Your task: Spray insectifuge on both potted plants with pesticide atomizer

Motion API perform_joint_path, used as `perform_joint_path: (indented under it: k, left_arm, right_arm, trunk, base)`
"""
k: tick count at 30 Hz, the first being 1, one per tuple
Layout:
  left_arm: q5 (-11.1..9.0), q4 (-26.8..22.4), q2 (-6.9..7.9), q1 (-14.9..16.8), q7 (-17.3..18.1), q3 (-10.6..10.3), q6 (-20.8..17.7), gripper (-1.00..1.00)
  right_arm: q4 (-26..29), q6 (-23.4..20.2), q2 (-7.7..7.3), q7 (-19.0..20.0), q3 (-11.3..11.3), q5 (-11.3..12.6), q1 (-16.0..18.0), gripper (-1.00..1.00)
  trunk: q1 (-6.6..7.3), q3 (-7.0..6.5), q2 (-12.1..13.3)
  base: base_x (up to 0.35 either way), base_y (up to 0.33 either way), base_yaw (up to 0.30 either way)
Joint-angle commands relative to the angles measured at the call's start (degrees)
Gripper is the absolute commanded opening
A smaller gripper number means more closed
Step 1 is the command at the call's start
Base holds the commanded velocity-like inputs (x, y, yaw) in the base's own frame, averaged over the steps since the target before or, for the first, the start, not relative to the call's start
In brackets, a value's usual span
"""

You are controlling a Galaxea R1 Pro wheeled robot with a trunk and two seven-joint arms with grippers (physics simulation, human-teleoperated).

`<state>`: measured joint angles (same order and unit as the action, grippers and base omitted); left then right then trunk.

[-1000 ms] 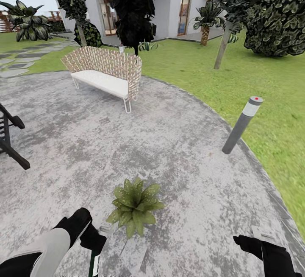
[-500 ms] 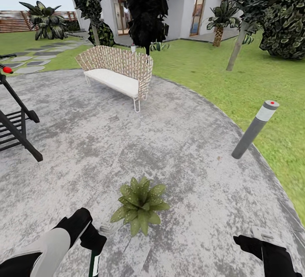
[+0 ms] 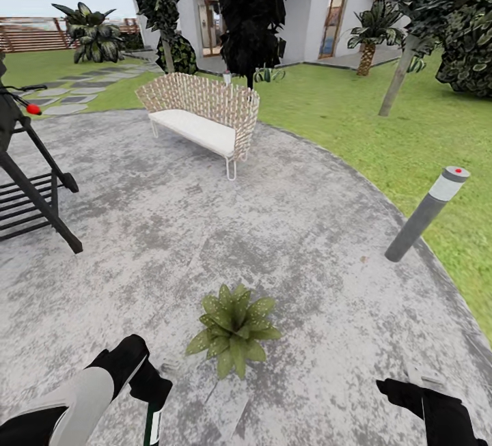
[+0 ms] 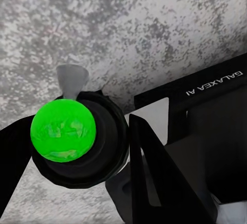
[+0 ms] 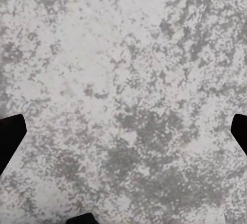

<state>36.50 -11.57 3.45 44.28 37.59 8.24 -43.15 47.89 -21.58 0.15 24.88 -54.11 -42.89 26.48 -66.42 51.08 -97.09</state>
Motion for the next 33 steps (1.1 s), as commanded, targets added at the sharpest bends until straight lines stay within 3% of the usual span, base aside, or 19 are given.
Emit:
perform_joint_path:
  k: [1, 8, 20, 33]
  left_arm:
    - [0.6, -0.1, -0.03, 0.0, 0.4, 0.5, -0.3, -1.00]
    - [0.6, -0.1, -0.03, 0.0, 0.4, 0.5, -0.3, -1.00]
    - [0.6, -0.1, -0.01, 0.0, 0.4, 0.6, -0.3, -1.00]
    - [0.6, -0.1, -0.01, 0.0, 0.4, 0.5, -0.3, -1.00]
  right_arm:
    - [0.1, -0.1, 0.03, 0.5, -0.2, -0.5, 0.1, 1.00]
    - [0.1, -0.1, 0.03, 0.5, -0.2, -0.5, 0.1, 1.00]
    - [0.1, -0.1, 0.03, 0.5, -0.2, -0.5, 0.1, 1.00]
    - [0.1, -0.1, 0.03, 0.5, -0.2, -0.5, 0.1, 1.00]
  trunk:
    - [0.00, 0.04, 0.0]
    - [0.00, 0.04, 0.0]
    - [0.00, 0.04, 0.0]
    - [0.00, 0.04, 0.0]
  base:
    - [0.000, 0.000, 0.010]
    - [0.000, -0.072, 0.016]
    - [0.021, -0.326, 0.232]
    - [0.215, -0.278, 0.252]
